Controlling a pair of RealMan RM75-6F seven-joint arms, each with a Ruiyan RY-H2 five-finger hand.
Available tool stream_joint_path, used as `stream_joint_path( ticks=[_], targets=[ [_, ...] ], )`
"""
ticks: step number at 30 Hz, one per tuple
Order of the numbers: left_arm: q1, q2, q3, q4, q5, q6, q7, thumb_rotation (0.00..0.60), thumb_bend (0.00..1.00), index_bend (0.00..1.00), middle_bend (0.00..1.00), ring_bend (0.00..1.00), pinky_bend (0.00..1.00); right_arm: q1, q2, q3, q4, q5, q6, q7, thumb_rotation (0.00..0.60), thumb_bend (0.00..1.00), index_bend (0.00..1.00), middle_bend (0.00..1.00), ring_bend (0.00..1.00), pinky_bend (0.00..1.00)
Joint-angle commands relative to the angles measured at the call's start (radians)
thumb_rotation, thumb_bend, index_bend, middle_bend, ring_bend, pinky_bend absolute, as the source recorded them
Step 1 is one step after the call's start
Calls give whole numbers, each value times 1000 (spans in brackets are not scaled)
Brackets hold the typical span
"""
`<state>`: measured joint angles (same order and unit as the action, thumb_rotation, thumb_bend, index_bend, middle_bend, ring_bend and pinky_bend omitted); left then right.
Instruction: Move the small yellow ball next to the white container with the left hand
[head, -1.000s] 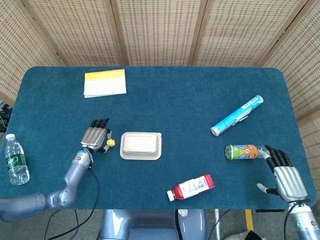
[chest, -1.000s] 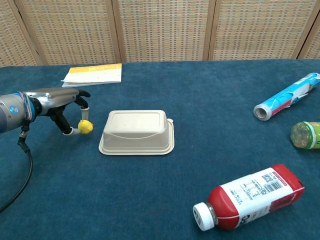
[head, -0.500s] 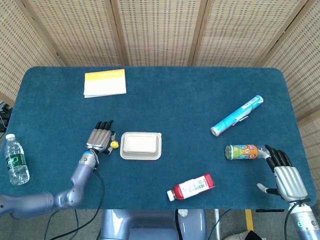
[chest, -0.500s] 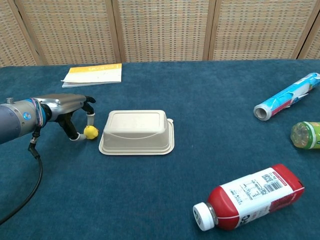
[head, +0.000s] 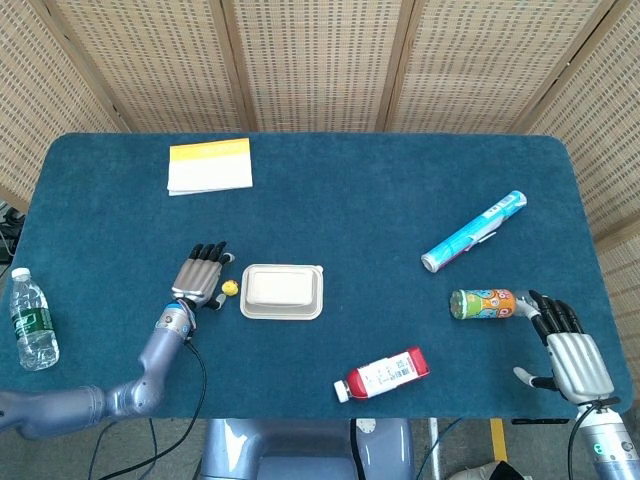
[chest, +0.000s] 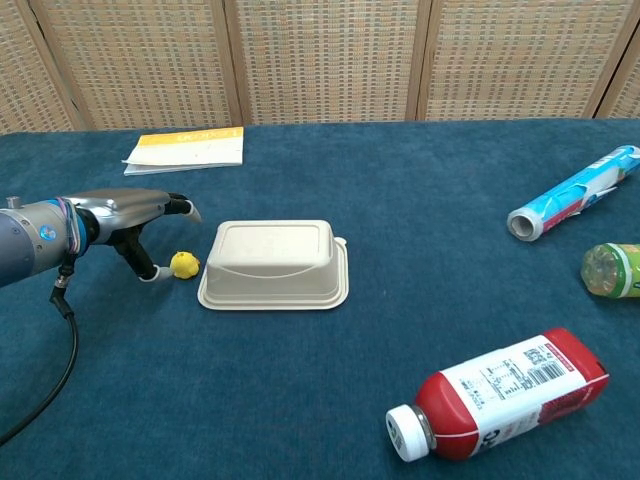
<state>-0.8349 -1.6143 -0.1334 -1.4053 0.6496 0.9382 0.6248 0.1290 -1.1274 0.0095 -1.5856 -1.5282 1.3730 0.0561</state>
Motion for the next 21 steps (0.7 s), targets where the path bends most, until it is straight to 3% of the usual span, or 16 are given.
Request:
stream_joint_path(
  ticks=[1, 4, 11, 17, 21],
  targets=[
    [5, 9, 1, -9, 15, 0, -14, 600, 343, 90, 0, 0, 0, 0, 0, 0, 0, 1, 0, 0, 600, 0, 120, 0, 0, 0],
    [22, 28, -11, -35, 50, 16, -61, 600, 342, 71, 0, 0, 0, 0, -1, 1, 1, 3, 0, -2, 600, 0, 120, 0, 0, 0],
    [138, 149, -27, -189, 264, 150, -276, 600, 321, 35, 0, 0, 0, -1, -4, 1, 2, -3, 5, -8, 600, 0, 121, 0, 0, 0],
    [283, 270, 34, -320, 458, 318, -413, 600, 304, 0, 0, 0, 0, -2, -8, 3, 5, -1, 11, -16, 600, 0, 120, 0, 0, 0],
    [375, 312, 89, -339, 554, 435, -435, 600, 298, 0, 0, 0, 0, -6, -12, 5, 6, -1, 19, -28, 600, 0, 120, 0, 0, 0]
  ],
)
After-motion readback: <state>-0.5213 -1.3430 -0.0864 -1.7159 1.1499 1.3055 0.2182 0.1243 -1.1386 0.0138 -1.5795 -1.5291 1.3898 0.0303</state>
